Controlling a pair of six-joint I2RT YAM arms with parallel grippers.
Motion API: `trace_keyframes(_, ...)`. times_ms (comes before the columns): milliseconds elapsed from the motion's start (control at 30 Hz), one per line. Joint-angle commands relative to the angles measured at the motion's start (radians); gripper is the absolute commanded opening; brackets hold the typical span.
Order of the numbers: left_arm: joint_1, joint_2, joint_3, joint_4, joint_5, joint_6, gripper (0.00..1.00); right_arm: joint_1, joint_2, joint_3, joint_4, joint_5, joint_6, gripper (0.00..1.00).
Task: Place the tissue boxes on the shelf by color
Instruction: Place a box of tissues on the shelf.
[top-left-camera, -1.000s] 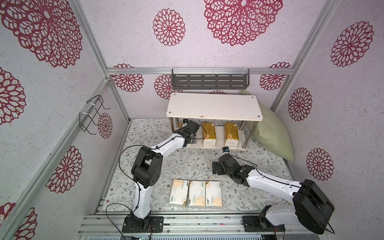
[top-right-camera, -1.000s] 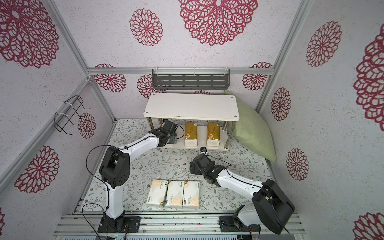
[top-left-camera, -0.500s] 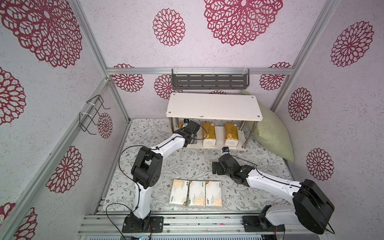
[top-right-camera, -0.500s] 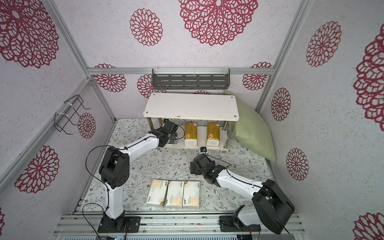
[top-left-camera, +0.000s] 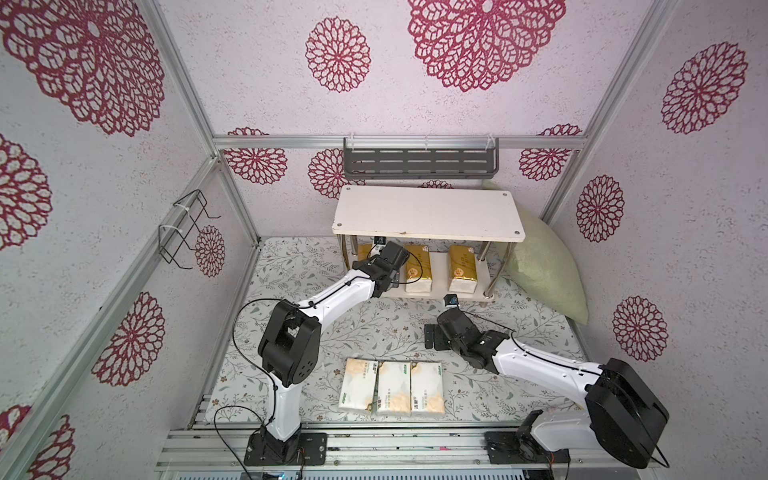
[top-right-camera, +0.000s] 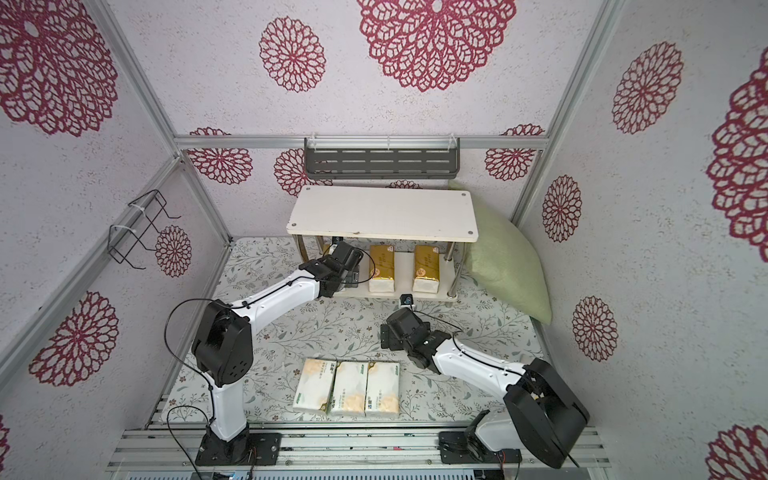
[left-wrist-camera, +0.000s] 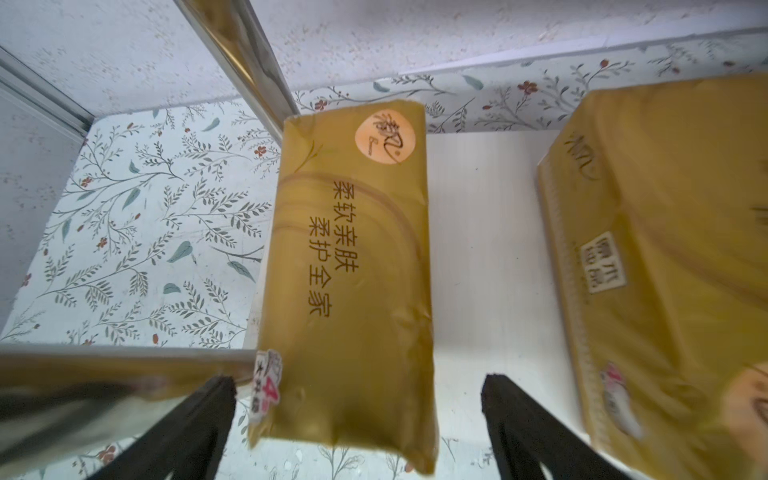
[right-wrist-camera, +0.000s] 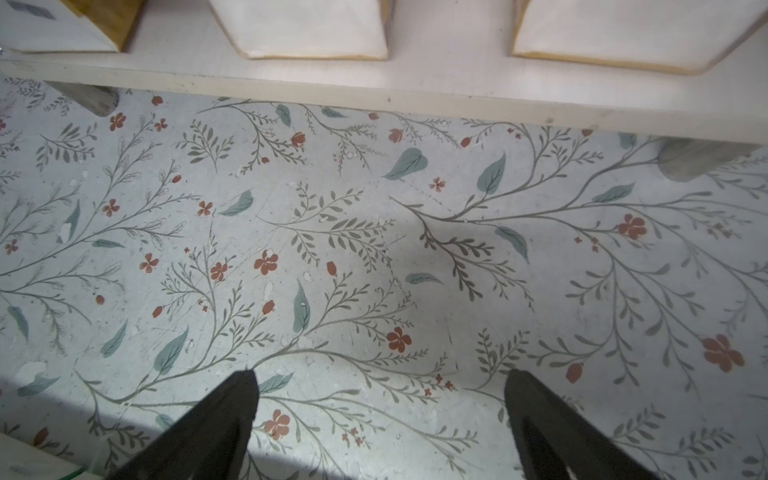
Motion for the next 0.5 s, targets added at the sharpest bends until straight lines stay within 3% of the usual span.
trace_keyframes(0,-0.024,-0.067,-0.021,-0.003,-0.048,0.005,1.00,0.004,-0.008,-0.007,0.015,0.000,0.014,0.99)
trace_keyframes(467,-0.088,-0.207,-0.152,-0.040,0.011,-0.055,1.00,0.000,0.019,0.037,-0.029,0.020,0.005,0.99)
